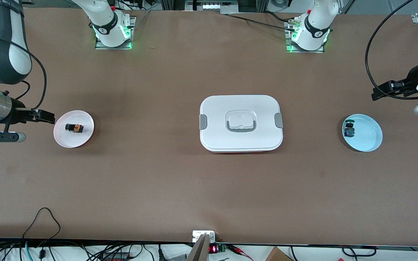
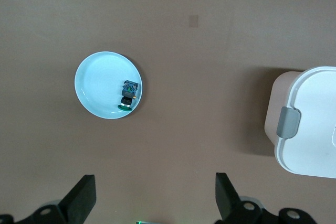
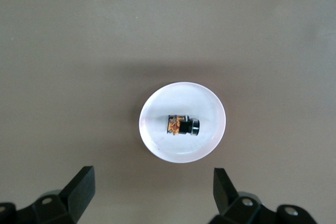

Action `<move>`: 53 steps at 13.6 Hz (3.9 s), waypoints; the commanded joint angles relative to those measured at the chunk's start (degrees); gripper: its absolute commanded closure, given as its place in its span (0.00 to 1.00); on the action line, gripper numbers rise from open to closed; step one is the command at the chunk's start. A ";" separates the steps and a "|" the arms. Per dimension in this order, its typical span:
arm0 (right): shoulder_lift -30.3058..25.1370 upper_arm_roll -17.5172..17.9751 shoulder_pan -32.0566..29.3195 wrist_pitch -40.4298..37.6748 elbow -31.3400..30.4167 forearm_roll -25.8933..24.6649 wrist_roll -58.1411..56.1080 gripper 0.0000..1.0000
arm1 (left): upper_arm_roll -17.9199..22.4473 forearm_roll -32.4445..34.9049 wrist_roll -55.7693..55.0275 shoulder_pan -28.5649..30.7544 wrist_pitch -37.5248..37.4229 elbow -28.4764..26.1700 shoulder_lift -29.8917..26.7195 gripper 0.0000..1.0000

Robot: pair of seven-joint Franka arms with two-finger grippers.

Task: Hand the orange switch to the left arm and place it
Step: 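Lower the right gripper onto the orange switch on the white plate, then close the right gripper on the orange switch and lift it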

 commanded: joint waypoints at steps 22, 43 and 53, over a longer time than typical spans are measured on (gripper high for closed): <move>13.12 0.74 -4.76 36.89 -25.43 -0.17 -1.35 0.00 | -0.23 0.31 -0.20 0.25 -0.63 0.80 0.29 0.00; 9.00 0.74 -6.17 33.29 -28.77 -0.17 -0.47 0.63 | -0.32 0.23 -0.20 0.25 -0.63 0.98 0.20 0.00; 2.14 8.02 -5.90 8.80 -13.68 0.71 -1.00 0.86 | -0.41 0.31 -0.20 -0.10 -0.63 1.15 0.11 0.00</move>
